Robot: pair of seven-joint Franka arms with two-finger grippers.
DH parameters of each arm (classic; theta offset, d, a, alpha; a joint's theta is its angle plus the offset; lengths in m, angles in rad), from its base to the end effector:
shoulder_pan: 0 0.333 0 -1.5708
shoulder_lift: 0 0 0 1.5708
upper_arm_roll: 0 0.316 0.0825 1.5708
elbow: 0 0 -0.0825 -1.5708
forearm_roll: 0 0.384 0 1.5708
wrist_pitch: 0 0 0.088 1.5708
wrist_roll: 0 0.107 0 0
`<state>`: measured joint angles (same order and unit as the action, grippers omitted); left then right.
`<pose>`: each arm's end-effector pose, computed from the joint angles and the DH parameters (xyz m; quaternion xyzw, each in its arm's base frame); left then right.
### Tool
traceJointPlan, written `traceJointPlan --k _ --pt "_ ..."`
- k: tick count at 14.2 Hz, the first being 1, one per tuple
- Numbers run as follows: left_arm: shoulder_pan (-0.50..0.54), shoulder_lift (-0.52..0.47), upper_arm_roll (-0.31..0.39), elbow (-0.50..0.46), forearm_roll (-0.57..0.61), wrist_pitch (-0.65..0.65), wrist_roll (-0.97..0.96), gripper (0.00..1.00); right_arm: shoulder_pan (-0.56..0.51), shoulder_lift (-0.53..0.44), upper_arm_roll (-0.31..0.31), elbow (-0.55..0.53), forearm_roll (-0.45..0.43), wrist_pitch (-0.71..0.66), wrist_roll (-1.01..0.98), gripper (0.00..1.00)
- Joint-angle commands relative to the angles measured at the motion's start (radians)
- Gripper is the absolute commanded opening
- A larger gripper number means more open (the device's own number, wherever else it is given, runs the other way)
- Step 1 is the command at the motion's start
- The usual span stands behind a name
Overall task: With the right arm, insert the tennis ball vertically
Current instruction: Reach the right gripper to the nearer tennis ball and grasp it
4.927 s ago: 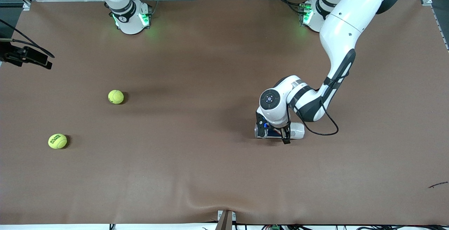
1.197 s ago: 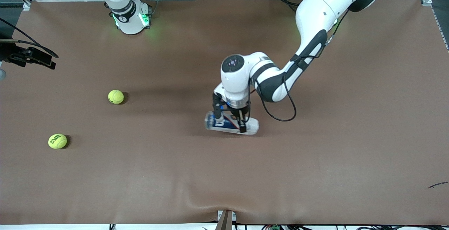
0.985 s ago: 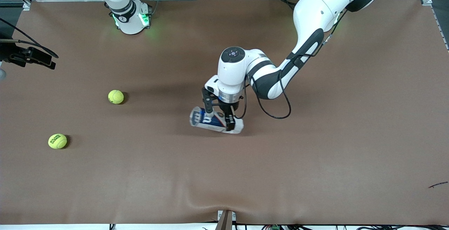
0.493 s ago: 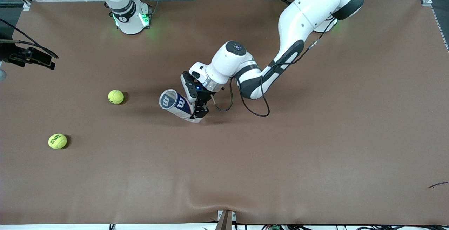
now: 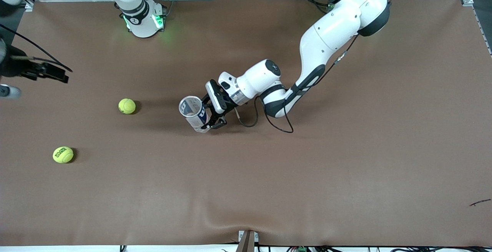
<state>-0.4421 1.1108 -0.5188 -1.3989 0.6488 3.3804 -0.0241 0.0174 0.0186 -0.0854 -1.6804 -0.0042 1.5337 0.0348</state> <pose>0.4887 -0.5774 0.2136 0.7278 -0.4694 0.4105 0.2854 0.5477 -0.0374 0.5602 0.9953 -0.0512 -0.0826 0.0015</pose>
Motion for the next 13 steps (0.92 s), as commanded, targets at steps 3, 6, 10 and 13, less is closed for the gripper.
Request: traceJointPlan --k 3,6,10,13 --pt "0.000 0.070 0.009 0.011 -0.020 0.092 -0.010 0.68 -0.011 -0.011 0.000 -0.217 -0.007 0.181 0.005 1.00" --pt "-0.010 0.070 0.043 0.009 -0.020 0.100 -0.008 0.69 0.029 -0.003 0.001 -0.382 -0.007 0.357 0.007 1.00" --pt "-0.027 0.072 0.049 0.011 -0.027 0.097 -0.008 0.69 0.047 0.087 0.003 -0.464 0.000 0.523 0.017 1.00" --pt "-0.027 0.070 0.052 0.009 -0.021 0.090 -0.004 0.69 0.059 0.207 0.001 -0.467 0.000 0.577 0.011 1.00"
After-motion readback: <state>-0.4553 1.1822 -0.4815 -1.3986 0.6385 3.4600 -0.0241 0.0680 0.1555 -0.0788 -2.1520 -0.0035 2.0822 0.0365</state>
